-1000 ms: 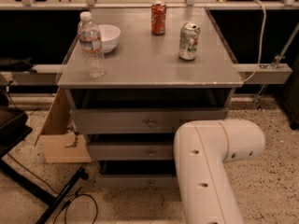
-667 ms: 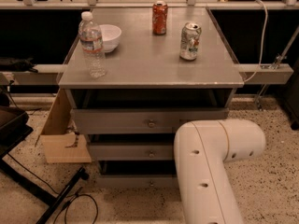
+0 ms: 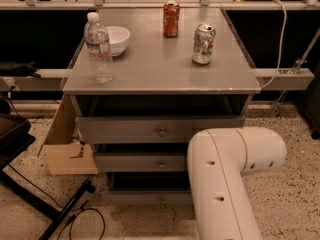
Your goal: Open bottom drawer
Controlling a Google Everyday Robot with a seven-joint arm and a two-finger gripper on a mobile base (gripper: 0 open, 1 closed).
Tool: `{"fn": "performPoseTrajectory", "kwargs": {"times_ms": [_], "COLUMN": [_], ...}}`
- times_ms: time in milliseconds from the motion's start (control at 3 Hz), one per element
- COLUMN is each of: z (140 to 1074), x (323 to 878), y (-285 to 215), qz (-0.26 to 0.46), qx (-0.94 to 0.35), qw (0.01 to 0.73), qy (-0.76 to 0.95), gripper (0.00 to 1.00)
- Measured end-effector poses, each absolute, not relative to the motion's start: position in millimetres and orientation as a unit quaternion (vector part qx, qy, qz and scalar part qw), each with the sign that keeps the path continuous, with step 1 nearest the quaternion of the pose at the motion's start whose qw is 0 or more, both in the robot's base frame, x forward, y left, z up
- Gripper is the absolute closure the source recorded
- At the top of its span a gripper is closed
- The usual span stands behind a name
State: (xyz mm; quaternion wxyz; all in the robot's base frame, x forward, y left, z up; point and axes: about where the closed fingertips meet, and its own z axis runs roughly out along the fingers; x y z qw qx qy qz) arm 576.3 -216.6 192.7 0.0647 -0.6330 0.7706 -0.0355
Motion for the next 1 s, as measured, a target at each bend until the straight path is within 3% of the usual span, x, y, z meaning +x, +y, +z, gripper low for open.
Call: {"fn": "performPoseTrajectory", "kwargs": {"times_ms": [1000], "z": [195], "x": [555], "y": [-224], "qz": [-0.025], "qx": [-0.617], "qw": [0.045], "qy": [0.785], "gripper": [1.0]}}
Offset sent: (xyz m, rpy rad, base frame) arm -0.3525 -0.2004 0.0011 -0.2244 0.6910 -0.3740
